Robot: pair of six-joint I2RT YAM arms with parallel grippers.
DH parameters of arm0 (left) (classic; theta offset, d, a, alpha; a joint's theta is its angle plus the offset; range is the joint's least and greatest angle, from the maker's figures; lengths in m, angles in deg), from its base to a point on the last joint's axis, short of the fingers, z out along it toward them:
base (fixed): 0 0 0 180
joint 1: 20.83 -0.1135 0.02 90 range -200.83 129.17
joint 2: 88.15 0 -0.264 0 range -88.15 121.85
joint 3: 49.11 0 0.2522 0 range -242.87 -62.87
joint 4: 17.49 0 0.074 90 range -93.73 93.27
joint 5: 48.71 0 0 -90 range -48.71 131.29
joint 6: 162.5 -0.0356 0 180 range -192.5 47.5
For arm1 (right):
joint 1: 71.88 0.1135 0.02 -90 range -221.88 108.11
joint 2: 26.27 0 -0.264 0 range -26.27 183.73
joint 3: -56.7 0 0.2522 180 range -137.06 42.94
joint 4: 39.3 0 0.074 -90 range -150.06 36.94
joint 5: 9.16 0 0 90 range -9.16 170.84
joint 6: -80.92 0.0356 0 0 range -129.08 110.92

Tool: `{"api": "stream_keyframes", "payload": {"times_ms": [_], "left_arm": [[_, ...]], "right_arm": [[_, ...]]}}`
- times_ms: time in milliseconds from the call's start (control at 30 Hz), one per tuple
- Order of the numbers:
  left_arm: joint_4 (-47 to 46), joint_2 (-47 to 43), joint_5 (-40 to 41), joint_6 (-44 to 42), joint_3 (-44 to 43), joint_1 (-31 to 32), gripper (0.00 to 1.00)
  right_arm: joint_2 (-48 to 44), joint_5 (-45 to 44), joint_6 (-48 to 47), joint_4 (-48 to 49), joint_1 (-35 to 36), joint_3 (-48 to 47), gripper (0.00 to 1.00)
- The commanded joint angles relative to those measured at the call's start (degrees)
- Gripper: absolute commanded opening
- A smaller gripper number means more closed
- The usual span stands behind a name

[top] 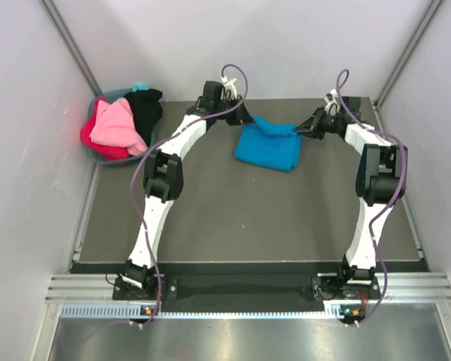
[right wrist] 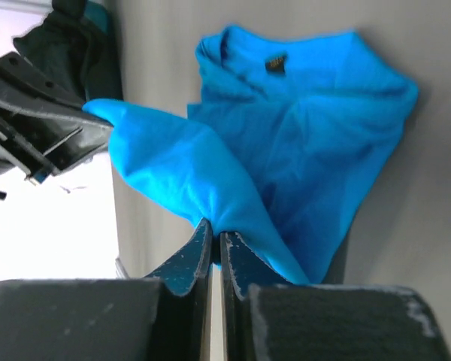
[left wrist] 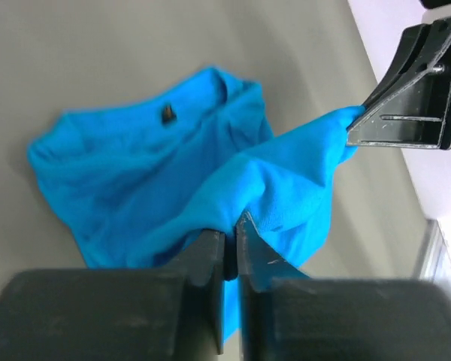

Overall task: Fold and stack the t-shirts
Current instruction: Fold the tshirt

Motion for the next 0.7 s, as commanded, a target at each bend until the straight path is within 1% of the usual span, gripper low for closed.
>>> {"api": "stream_keyframes", "payload": {"times_ms": [0, 33, 67, 100, 133, 167, 200, 233, 267, 300, 333, 367, 400, 433, 467, 533, 667], "left_arm": [[-7.78, 0.70, 4.14, -0.07, -2.82, -0.32, 0.19], [-7.86, 1.31, 5.63, 0.10, -2.91, -0.23, 0.41], [-9.00, 1.58, 6.87, -0.16, -2.91, -0.32, 0.69], [-9.09, 2.01, 9.14, -0.94, -4.30, -0.32, 0.77], [-8.57, 2.63, 11.77, -1.65, -5.36, -0.32, 0.84], [-6.31, 2.37, 14.32, -2.18, -6.50, -0.32, 0.90], [-5.15, 1.67, 16.61, -4.53, -7.47, -0.23, 0.90], [-3.92, -1.29, 20.29, -5.86, -7.22, -0.23, 0.92], [-2.87, -3.06, 21.28, -6.74, -6.43, -0.23, 0.94], [-1.11, -4.82, 21.38, -7.97, -3.46, -0.49, 0.95], [-0.40, -7.97, 20.51, -8.50, -1.78, -0.58, 0.95], [0.21, -9.31, 16.59, -8.68, 0.06, -0.93, 0.95], [0.66, -10.28, 13.50, -8.42, 3.30, -1.72, 0.92], [0.57, -11.42, 10.43, -7.99, 4.46, -2.16, 0.90], [0.75, -11.69, 4.22, -7.63, 5.26, -2.51, 0.89], [3.54, -11.78, 1.09, -8.50, 6.84, -2.43, 0.88], [7.59, -12.48, 1.43, -12.46, 10.62, -1.90, 0.90]], "right_arm": [[2.28, -0.71, -0.49, 3.61, -0.40, -5.56, 0.05], [3.16, -0.98, -0.49, 3.78, -0.49, -7.23, 0.22], [4.30, -1.33, -0.40, 4.13, -0.49, -7.85, 0.32], [4.57, -1.51, -0.40, 4.49, -0.49, -8.38, 0.53], [4.66, -1.51, -0.49, 5.01, -0.58, -8.73, 0.57], [3.79, -1.25, -1.18, 5.45, -0.75, -9.26, 0.59], [2.74, -0.81, -1.89, 5.63, -1.45, -9.26, 0.59], [1.60, -0.72, -2.85, 4.24, -1.89, -9.18, 0.60], [-1.03, -0.81, -4.60, 3.27, -2.33, -8.39, 0.61], [-2.44, -0.81, -5.83, 2.30, -3.21, -7.43, 0.63], [-3.68, -0.89, -7.50, 0.55, -3.65, -6.55, 0.63], [-5.34, -1.85, -11.08, -4.16, -3.83, -4.89, 0.64], [-5.88, -2.21, -12.77, -6.30, -4.18, -4.09, 0.65], [-6.15, -2.56, -15.31, -9.45, -4.36, -2.34, 0.65], [-6.32, -3.09, -15.86, -10.27, -4.62, -1.36, 0.65], [-6.15, -3.27, -16.04, -11.06, -5.06, 1.27, 0.66], [-2.82, -1.86, -14.99, -10.37, -5.06, 0.67, 0.66]]}}
